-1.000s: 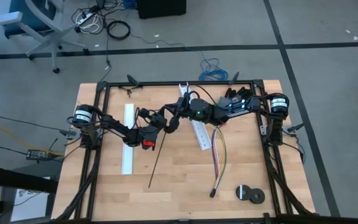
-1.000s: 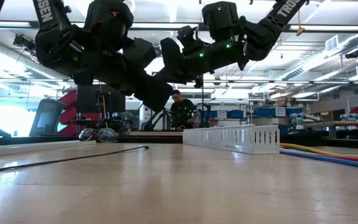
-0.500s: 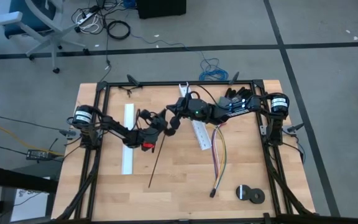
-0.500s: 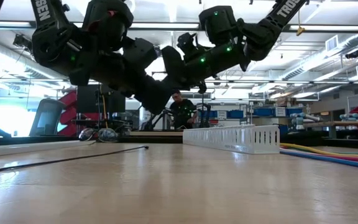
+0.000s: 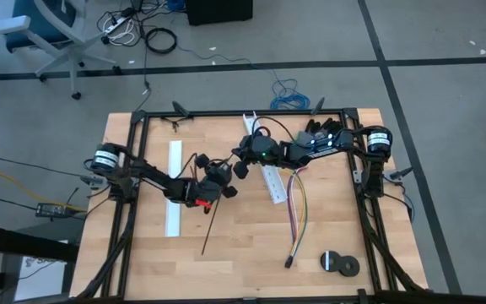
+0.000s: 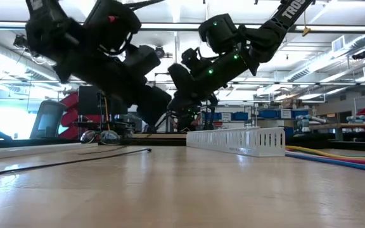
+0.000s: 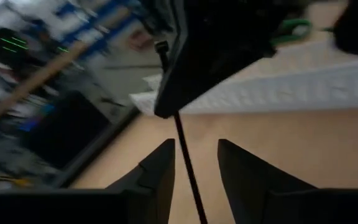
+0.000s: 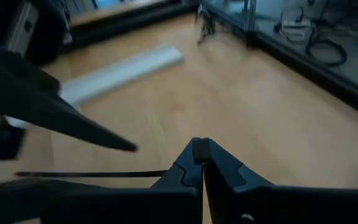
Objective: Ziptie cables
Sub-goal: Prepare the black zip tie
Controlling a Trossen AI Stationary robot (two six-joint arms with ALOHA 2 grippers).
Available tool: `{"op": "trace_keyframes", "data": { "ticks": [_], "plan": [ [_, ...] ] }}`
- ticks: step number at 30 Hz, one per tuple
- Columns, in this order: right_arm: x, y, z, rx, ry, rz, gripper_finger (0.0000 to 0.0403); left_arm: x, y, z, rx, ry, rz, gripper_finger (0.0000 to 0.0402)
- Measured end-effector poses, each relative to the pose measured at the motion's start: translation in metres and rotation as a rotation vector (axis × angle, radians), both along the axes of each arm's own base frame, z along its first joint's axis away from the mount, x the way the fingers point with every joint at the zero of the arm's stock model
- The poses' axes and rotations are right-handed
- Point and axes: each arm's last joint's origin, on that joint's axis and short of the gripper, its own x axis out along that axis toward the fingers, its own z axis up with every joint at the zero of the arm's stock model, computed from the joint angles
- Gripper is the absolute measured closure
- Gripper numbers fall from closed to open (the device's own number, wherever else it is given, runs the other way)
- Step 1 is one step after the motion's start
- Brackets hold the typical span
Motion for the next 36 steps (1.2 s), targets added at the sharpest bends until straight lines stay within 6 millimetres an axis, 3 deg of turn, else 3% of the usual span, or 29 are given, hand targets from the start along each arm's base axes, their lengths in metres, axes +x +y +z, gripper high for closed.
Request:
{"op": "trace_keyframes", "data": {
  "ticks": [5,9,23,27,36],
  "plan": [
    [-0.002,0.000,-0.004,0.011,0.041,-0.016,0.0403,-0.010,0.008,0.014,-0.134,0.086,-0.018,0.0270],
    [-0.003,-0.003,-0.006,0.080,0.053,0.087,0.0403,-0.013,0.011,0.020,-0.215,0.095,-0.037,0.0270],
    [-0.008,0.002,-0.015,-0.019,0.173,0.379,0.0403,-0.016,0.008,0.016,-0.363,0.084,-0.190,0.0270],
    [-0.013,0.005,-0.023,-0.003,0.142,0.444,0.0403,-0.028,0.018,0.008,-0.376,-0.010,-0.191,0.0270],
    [-0.016,-0.001,-0.023,0.000,0.067,0.485,0.0403,-0.062,0.045,-0.004,-0.490,-0.318,-0.430,0.0270]
  ]
}}
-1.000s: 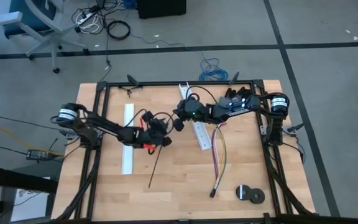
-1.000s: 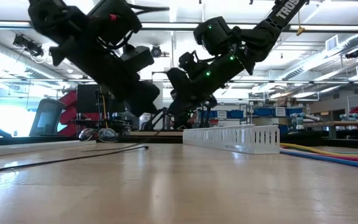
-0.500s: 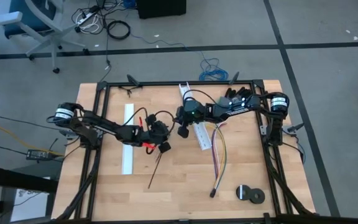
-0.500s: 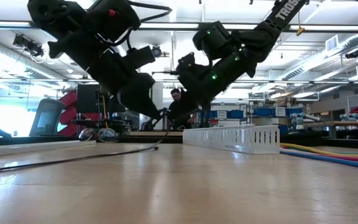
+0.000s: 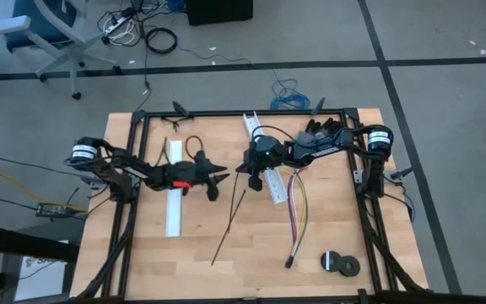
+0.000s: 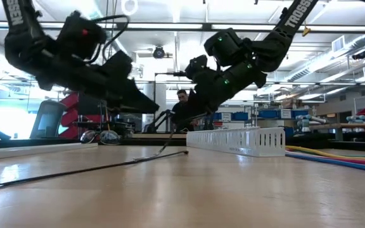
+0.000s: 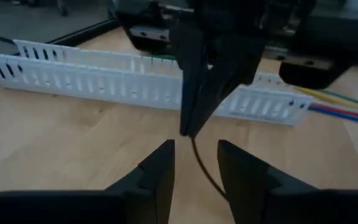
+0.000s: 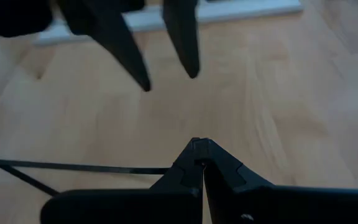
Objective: Ziptie cables
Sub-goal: Prepare the black zip tie
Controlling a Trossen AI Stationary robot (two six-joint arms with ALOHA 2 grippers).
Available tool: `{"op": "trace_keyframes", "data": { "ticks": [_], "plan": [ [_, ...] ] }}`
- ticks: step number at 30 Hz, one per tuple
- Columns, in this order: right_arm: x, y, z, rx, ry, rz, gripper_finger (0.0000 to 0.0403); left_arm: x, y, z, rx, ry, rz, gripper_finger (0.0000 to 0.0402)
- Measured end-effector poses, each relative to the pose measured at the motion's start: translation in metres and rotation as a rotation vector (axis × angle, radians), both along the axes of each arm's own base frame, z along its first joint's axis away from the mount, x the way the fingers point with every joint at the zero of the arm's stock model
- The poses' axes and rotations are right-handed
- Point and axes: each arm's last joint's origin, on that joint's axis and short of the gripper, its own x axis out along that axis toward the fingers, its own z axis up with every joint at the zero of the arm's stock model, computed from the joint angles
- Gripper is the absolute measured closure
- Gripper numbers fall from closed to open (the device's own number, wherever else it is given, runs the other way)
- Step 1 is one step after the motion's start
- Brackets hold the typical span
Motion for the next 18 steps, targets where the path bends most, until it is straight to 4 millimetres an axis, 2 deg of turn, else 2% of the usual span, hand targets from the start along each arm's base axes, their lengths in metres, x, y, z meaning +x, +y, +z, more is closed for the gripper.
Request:
{"op": "trace_keyframes", "data": {
  "ticks": [4,11,18],
  "plan": [
    [0.002,-0.006,0.005,0.021,-0.029,0.031,0.0403,-0.011,0.010,-0.008,-0.034,0.008,-0.046,0.0270],
    [0.010,-0.009,0.020,0.046,-0.081,0.137,0.0403,-0.009,0.016,0.001,-0.033,-0.098,-0.210,0.0270],
    [0.010,-0.009,0.020,0.053,-0.061,0.152,0.0403,-0.010,0.019,0.001,-0.039,-0.099,-0.186,0.0270]
  ]
}}
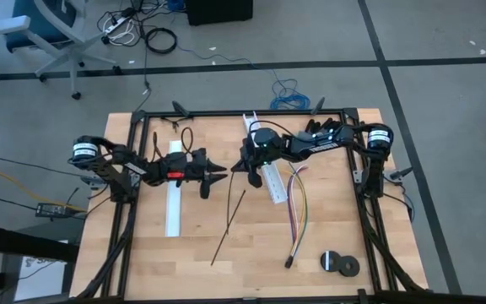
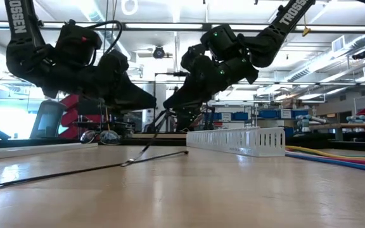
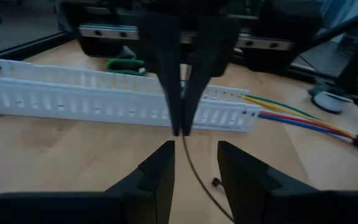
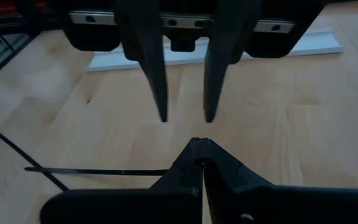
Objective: Ziptie cables
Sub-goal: Prepare the black zip tie
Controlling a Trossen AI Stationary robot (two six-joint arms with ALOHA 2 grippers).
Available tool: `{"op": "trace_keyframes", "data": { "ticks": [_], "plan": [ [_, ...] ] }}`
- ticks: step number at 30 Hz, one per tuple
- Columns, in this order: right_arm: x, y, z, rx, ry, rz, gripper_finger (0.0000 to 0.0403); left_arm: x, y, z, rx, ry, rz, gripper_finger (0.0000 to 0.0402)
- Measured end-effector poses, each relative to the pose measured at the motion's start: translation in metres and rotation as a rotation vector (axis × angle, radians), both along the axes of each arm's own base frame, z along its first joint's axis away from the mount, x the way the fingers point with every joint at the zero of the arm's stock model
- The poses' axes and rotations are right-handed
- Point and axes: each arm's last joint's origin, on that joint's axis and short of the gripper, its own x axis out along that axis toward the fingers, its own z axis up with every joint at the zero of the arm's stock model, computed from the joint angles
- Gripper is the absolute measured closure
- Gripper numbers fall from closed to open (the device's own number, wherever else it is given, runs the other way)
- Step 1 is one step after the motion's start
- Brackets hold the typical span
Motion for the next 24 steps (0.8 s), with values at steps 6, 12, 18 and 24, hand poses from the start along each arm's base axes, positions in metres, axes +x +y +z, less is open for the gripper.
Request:
{"op": "trace_keyframes", "data": {
  "ticks": [6,12,18,24],
  "plan": [
    [-0.0002,0.0000,-0.0004,0.002,0.005,-0.004,0.0403,-0.0001,0.0012,0.0001,0.005,-0.001,0.040,0.0270],
    [-0.0006,-0.0063,-0.0018,-0.005,0.040,-0.198,0.0402,-0.0002,0.0013,-0.0001,-0.027,-0.003,0.056,0.0270],
    [-0.0030,-0.0069,-0.0059,-0.002,0.089,-0.212,0.0362,-0.0002,0.0013,-0.0001,-0.040,-0.004,0.059,0.0270],
    [-0.0027,-0.0084,-0.0048,0.047,0.081,-0.240,0.0278,-0.0001,0.0012,-0.0001,-0.041,-0.004,0.059,0.0270]
  ]
}}
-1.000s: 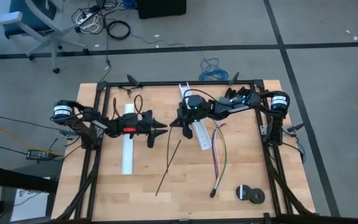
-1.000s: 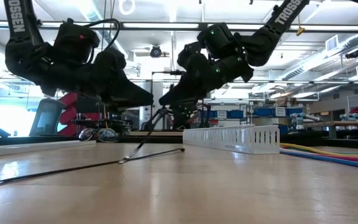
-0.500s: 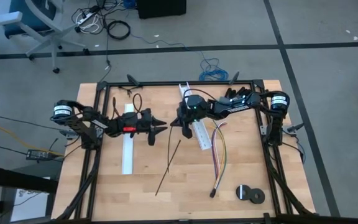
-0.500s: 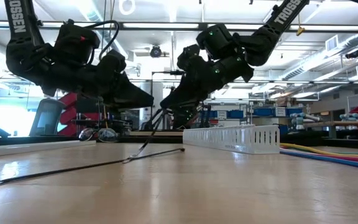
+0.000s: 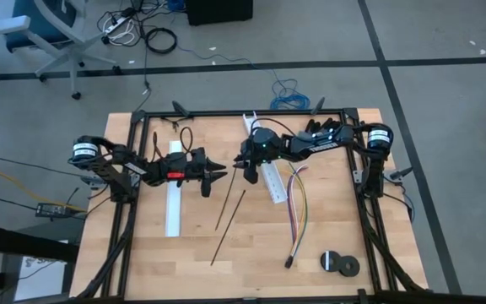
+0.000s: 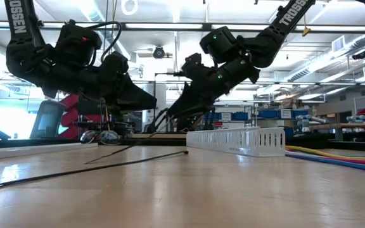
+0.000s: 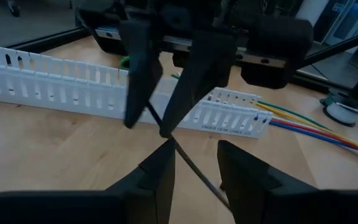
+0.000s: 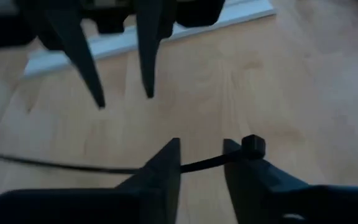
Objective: Ziptie cables
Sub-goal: Prepare the black zip tie
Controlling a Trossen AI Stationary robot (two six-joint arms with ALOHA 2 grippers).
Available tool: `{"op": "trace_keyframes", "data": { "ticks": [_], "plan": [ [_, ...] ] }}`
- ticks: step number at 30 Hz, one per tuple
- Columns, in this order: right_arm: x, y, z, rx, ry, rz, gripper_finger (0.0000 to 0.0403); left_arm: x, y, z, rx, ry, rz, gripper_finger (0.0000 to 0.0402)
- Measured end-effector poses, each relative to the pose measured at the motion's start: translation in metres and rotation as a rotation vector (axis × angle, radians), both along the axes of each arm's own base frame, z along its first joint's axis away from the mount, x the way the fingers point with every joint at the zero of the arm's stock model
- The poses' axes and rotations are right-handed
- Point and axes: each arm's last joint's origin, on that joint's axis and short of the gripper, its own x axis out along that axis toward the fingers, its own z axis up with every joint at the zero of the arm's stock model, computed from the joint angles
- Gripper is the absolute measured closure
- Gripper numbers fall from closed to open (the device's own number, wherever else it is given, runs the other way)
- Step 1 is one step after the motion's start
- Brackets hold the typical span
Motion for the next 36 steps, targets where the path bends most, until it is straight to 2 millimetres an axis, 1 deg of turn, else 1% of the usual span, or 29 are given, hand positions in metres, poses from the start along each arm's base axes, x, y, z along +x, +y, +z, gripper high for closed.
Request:
{"op": "trace_keyframes", "data": {
  "ticks": [4,7,10,13,18,21,23,29,32,36],
  "plan": [
    [0.000,0.000,0.003,0.009,-0.014,-0.006,0.0225,0.000,0.000,0.000,-0.001,0.003,0.000,0.0270],
    [-0.001,-0.002,0.005,0.028,-0.015,-0.072,0.0194,0.000,0.000,0.000,-0.017,0.002,0.004,0.0270],
    [-0.001,-0.004,0.005,0.042,-0.016,-0.119,0.0172,0.000,0.000,0.000,-0.019,0.002,0.004,0.0270],
    [0.000,-0.007,0.008,0.108,-0.054,-0.189,0.0162,0.000,0.000,-0.001,-0.020,0.005,0.004,0.0270],
    [0.003,-0.011,0.018,0.145,-0.166,-0.188,0.0167,0.000,0.000,-0.001,-0.029,0.009,0.006,0.0270],
    [0.003,-0.011,0.019,0.132,-0.175,-0.181,0.0177,-0.001,0.000,-0.003,-0.052,0.024,0.011,0.0270],
    [0.002,-0.011,0.017,0.137,-0.150,-0.179,0.0185,-0.001,0.000,-0.005,-0.065,0.041,0.013,0.0270],
    [-0.005,-0.010,0.002,0.162,0.020,-0.223,0.0212,-0.002,0.000,-0.010,-0.132,0.086,0.051,0.0270],
    [-0.007,-0.006,-0.003,0.170,0.077,-0.222,0.0226,-0.003,0.002,-0.010,-0.190,0.075,0.127,0.0270],
    [-0.008,-0.004,-0.006,0.159,0.109,-0.209,0.0242,-0.003,0.004,-0.011,-0.295,0.055,0.227,0.0270]
  ]
}}
